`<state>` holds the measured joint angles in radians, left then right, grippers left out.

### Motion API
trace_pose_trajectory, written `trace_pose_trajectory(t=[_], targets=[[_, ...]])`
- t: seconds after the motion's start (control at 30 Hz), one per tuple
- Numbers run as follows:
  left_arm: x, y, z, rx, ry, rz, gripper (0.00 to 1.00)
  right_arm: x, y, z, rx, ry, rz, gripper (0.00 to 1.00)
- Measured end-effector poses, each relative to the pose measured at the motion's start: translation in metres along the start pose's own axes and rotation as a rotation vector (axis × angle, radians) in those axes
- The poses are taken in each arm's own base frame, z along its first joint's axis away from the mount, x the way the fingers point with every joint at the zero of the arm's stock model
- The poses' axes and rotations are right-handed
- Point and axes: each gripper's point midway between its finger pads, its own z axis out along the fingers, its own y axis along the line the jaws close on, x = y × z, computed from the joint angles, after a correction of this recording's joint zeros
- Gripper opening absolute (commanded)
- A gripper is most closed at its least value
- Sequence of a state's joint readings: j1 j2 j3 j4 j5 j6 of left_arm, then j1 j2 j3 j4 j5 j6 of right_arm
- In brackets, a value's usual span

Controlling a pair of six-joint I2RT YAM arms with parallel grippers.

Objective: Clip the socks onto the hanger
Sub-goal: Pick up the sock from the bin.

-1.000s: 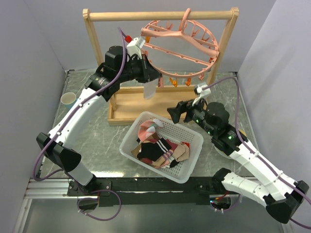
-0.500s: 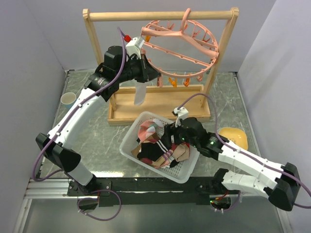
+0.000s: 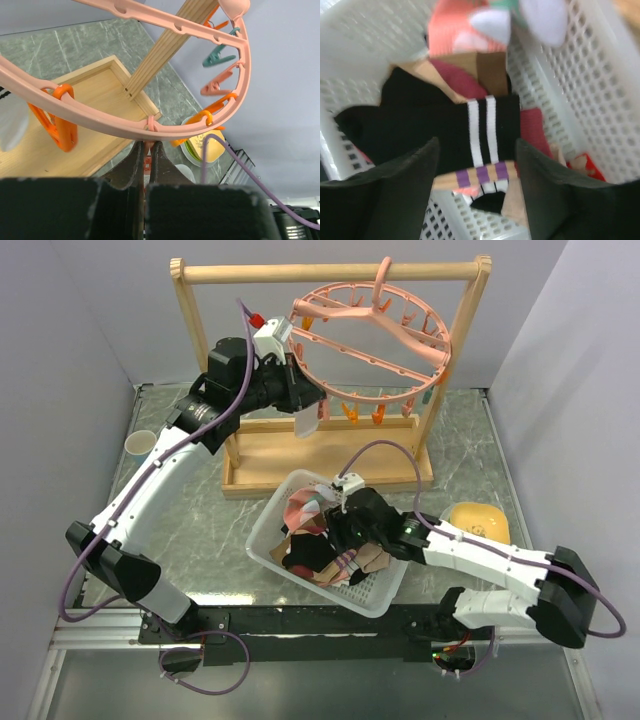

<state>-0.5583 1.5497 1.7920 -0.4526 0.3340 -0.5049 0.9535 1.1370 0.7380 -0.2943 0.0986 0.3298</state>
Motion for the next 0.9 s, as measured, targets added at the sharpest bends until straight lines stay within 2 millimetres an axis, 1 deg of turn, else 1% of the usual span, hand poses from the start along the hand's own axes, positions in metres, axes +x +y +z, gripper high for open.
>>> trace_pose_trajectory(t=[0.03, 0.1, 0.2, 0.4, 0.53, 0.63, 0.77, 0.9], targets=[[0.0, 0.0, -0.001, 0.001, -0.001, 0.001, 0.01, 0.004, -0.002, 0.001, 0.022, 0.029, 0.014, 0.63], [-0.001, 0.0, -0.001, 0.0, -0.002, 0.001, 0.01, 0.017, -0.01, 0.006, 0.079, 0.089, 0.07, 0.66], [-0.001, 0.001, -0.001, -0.001, -0.002, 0.005, 0.01, 0.038, -0.018, 0.004, 0.142, 0.164, 0.165, 0.68], [-0.001, 0.001, -0.001, 0.0, -0.002, 0.006, 0.01, 0.055, -0.02, 0.001, 0.132, 0.191, 0.329, 0.67], [-0.001, 0.0, -0.001, 0.0, -0.001, 0.006, 0.01, 0.065, -0.024, 0.006, 0.11, 0.203, 0.421, 0.66], [0.0, 0.001, -0.001, 0.0, -0.001, 0.006, 0.01, 0.062, -0.027, 0.01, 0.096, 0.19, 0.473, 0.65], [0.0, 0.001, -0.001, 0.0, 0.0, 0.006, 0.01, 0.044, -0.029, 0.015, 0.07, 0.127, 0.514, 0.63], [0.0, 0.001, -0.001, 0.0, 0.0, 0.005, 0.01, 0.035, -0.027, 0.019, 0.05, 0.098, 0.525, 0.61]])
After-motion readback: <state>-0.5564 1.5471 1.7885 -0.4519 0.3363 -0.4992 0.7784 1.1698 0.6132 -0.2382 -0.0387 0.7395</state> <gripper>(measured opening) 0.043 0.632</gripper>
